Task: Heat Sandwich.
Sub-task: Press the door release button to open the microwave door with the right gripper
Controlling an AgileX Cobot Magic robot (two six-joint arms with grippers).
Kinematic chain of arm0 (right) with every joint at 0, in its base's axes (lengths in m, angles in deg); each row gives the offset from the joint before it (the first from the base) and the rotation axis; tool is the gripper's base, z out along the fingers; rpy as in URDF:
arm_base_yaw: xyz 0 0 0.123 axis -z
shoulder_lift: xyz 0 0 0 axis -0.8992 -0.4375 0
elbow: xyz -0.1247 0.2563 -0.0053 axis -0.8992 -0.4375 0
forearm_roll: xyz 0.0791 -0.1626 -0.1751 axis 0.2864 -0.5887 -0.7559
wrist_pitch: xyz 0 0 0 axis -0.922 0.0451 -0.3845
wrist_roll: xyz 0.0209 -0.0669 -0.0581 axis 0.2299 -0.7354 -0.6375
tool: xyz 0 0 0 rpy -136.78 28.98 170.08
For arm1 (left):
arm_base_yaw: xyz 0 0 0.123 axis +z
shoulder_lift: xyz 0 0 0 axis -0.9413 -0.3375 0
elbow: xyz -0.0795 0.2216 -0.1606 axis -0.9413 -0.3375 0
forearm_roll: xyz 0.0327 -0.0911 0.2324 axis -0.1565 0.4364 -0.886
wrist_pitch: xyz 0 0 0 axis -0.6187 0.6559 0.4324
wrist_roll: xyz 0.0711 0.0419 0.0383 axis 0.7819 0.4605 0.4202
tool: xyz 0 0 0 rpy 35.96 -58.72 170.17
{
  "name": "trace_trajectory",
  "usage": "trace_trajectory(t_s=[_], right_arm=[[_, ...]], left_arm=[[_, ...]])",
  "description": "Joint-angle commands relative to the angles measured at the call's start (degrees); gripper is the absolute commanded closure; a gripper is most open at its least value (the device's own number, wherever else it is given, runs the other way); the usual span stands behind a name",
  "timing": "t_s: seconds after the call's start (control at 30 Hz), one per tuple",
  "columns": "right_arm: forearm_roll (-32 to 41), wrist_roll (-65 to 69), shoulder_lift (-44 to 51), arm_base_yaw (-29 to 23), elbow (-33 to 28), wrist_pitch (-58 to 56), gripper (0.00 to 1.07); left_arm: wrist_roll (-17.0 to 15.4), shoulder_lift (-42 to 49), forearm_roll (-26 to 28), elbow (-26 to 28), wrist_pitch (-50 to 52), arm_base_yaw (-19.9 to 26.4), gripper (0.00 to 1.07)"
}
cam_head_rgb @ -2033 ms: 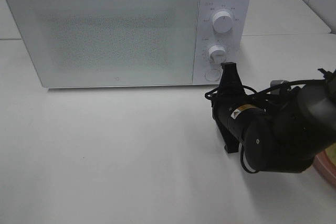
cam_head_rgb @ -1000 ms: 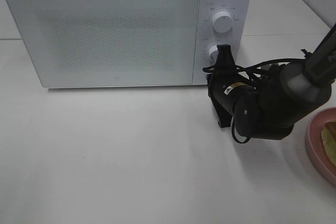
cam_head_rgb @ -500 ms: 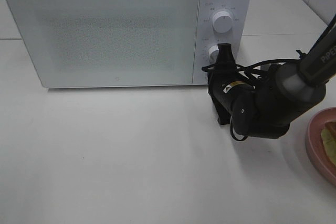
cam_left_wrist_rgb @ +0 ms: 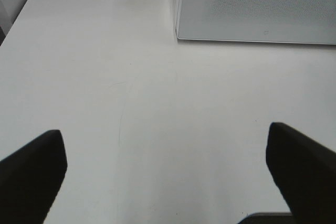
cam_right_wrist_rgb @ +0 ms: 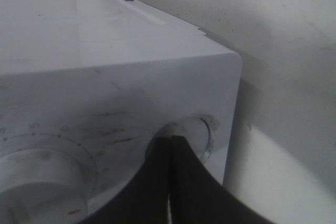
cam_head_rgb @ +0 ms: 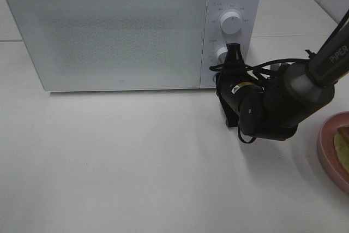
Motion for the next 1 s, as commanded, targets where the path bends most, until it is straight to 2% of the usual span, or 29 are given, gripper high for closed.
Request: trace_trajectory(t_s=[0.03, 0.17, 0.4, 0.67, 1.0], right_arm=[[1.2, -1.03, 0.11, 0.23, 1.03, 4.47, 1.07], [2.01, -1.03, 0.11, 0.23, 1.32, 6.02, 1.07], [2.01, -1.09, 0.11, 0.52, 5.21, 6.65, 1.07], [2.12, -3.32, 0.11, 3.09, 9.4, 10.37, 1.07], [1.89, -4.87, 0.11, 3.44, 11.63, 10.49, 1.07]], left_arm=[[-0.23, 1.09, 0.63, -0.17, 0.57, -0.29, 0.09], [-0.23, 1.09, 0.63, -0.17, 0.57, -0.29, 0.09], [-0.23, 1.09, 0.63, -0.17, 0.57, -0.29, 0.09], [-0.23, 1.09, 0.63, -0.17, 0.57, -0.29, 0.09], [-0.23, 1.09, 0.63, -0.17, 0.57, -0.29, 0.09]])
